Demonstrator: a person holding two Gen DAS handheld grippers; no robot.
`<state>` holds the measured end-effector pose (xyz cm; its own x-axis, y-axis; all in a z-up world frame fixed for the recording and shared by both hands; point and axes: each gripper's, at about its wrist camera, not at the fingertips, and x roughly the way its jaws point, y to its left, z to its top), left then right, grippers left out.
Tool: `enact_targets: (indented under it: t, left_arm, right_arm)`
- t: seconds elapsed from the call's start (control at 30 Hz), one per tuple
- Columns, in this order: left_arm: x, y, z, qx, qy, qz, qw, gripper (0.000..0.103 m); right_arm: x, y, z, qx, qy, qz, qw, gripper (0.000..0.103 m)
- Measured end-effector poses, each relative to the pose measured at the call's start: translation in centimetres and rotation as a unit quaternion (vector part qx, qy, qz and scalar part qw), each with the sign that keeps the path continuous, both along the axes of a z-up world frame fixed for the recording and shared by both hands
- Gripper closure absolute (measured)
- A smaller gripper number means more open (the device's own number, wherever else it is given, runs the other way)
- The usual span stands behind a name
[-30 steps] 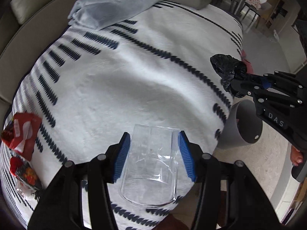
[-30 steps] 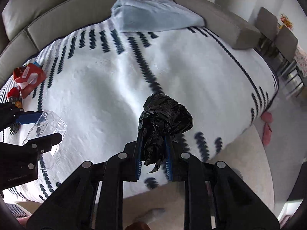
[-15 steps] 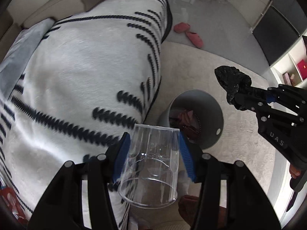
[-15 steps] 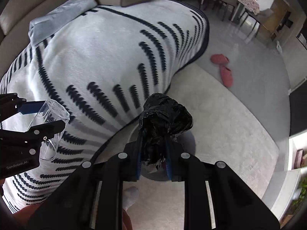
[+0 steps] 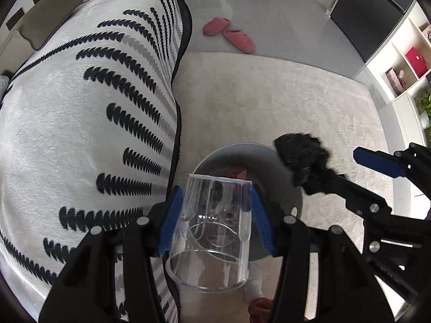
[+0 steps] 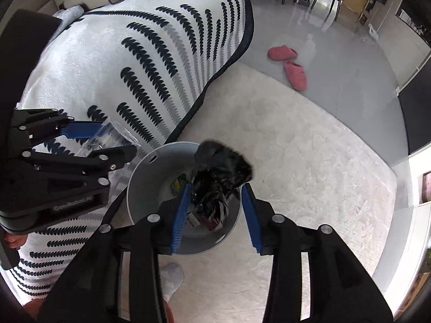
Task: Collect trash
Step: 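Open the left tool to drop the clear cup into the bin, then move both open tools back over the remaining trash on the sofa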
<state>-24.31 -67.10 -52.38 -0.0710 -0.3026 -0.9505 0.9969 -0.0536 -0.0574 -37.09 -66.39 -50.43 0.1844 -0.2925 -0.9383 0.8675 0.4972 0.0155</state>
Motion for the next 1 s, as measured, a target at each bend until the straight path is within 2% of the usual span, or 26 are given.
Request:
enact_targets:
  t: [0.57, 0.6, 0.7, 0.83, 1.0]
  left_arm:
    - [-4.0, -2.3, -3.3, 0.01, -0.003, -0.032, 0.9994, 0.049]
    - [-4.3, -2.4, -3.4, 0.01, -0.005, -0.033, 0.9994, 0.048]
    - [-4.6, -2.3, -3.0, 0.004, -0.01, -0.03, 0.9995, 0.036]
    - [-4.4, -1.8, -2.3, -0.001, -0.008, -0.021, 0.9997, 0.028]
    - [-3.0, -0.7, -1.0, -0.005, -0.007, -0.007, 0.9999, 0.027]
  right_arm:
    - [-2.8, -0.1, -0.2, 0.002, 0.008, -0.023, 1.0, 0.064]
    - [-2.9, 0.0, -0.1, 0.002, 0.009, -0.023, 1.0, 0.064]
    - [-3.3, 0.3, 0.2, 0.002, 0.012, -0.023, 1.0, 0.064]
    - [-3.5, 0.6, 0.7, 0.0, 0.016, -0.022, 1.0, 0.064]
    - [-2.9, 0.9, 1.8, -0.006, 0.018, -0.014, 1.0, 0.064]
